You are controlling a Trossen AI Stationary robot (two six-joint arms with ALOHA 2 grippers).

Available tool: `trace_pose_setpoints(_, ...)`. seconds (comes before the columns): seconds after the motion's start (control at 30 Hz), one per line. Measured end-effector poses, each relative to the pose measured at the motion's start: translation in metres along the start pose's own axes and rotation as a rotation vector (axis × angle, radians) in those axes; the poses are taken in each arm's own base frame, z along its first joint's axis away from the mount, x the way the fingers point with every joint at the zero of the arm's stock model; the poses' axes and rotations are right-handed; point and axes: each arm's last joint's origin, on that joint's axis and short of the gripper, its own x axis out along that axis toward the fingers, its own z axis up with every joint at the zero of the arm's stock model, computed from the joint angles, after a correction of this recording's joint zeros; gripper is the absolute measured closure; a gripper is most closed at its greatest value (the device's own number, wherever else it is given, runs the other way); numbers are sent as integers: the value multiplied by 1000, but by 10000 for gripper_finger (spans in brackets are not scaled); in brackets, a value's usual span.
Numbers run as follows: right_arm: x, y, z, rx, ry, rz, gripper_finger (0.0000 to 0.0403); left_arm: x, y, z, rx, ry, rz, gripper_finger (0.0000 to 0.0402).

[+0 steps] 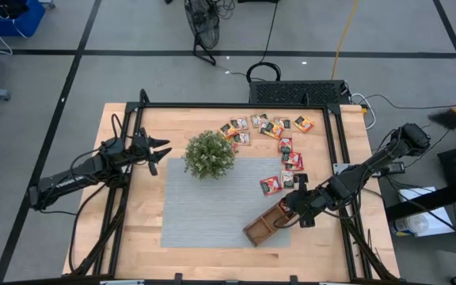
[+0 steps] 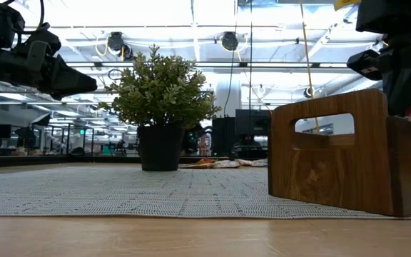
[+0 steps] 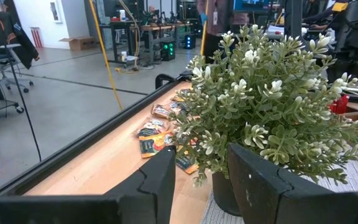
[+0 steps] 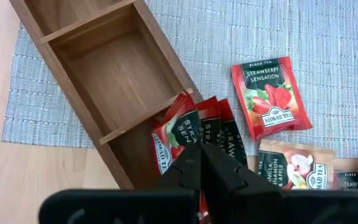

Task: Pick & Place Tea
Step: Put the strawberry tea sachet into the brown organizer

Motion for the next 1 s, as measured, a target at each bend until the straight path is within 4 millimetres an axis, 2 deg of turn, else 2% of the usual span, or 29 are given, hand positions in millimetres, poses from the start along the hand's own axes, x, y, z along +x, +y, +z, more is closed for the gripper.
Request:
trace_pose_setpoints(0.27, 0, 1, 3, 9, -27, 12, 399, 0, 0, 0, 0, 0, 0, 254)
trace_pose_setpoints(0.67, 0, 1, 3, 41, -29, 9, 358, 0, 0, 0, 0, 0, 0, 254)
trace_pose_setpoints(1.0, -1, 3, 15, -28, -167, -22, 352, 0, 0, 0, 0, 0, 0, 254)
